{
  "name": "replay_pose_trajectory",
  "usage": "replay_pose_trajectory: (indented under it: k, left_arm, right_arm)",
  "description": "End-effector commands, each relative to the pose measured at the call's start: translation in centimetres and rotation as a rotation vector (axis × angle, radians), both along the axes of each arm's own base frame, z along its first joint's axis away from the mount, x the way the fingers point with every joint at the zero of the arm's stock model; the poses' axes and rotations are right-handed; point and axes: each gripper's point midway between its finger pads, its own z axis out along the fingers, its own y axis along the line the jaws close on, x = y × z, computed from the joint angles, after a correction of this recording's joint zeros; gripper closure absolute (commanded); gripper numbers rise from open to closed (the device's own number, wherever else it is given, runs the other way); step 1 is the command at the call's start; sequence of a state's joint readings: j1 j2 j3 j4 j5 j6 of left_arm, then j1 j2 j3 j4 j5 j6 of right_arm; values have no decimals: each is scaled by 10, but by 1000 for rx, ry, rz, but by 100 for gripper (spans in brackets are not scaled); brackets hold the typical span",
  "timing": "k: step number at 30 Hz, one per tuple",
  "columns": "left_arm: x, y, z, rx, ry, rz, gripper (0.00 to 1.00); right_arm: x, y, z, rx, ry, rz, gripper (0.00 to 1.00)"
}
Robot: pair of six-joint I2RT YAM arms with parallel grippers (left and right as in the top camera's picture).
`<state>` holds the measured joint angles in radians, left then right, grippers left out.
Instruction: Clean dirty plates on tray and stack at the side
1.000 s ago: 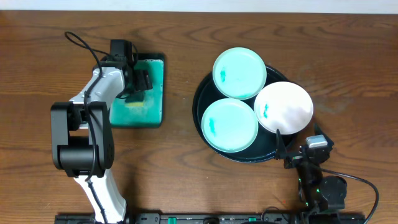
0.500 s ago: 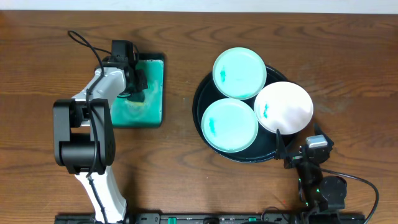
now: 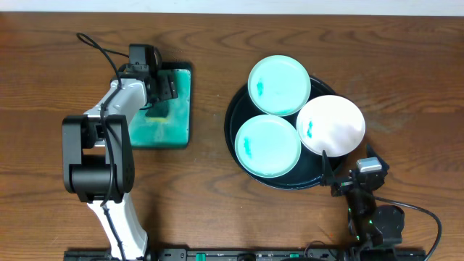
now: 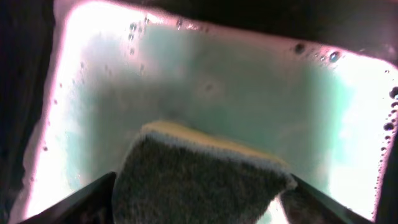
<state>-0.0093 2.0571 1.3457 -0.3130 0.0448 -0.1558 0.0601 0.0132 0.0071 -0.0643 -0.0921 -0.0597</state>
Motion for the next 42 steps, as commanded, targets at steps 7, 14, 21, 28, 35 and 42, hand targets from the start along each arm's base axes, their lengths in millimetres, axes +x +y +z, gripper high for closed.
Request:
replay_pose_trajectory:
  k: [7, 14, 21, 28, 35, 42]
  left_arm:
    - [-1, 5, -2, 21, 3, -2, 85]
    - [0, 4, 17, 24, -25, -10, 93]
    - [-8, 2, 60, 10, -68, -17, 47]
    - [-37, 2, 21, 10, 109, -17, 34]
    - [-50, 2, -27, 11, 227, -19, 21]
    - [-38, 3, -23, 15, 175, -17, 21]
  right_arm:
    - [0, -3, -2, -9, 5, -14, 1]
    - [0, -3, -2, -9, 5, -14, 1]
    - [0, -3, -2, -9, 5, -14, 1]
    - [0, -3, -2, -9, 5, -14, 1]
    - [0, -3, -2, -9, 5, -14, 1]
    - [0, -3, -2, -9, 5, -14, 1]
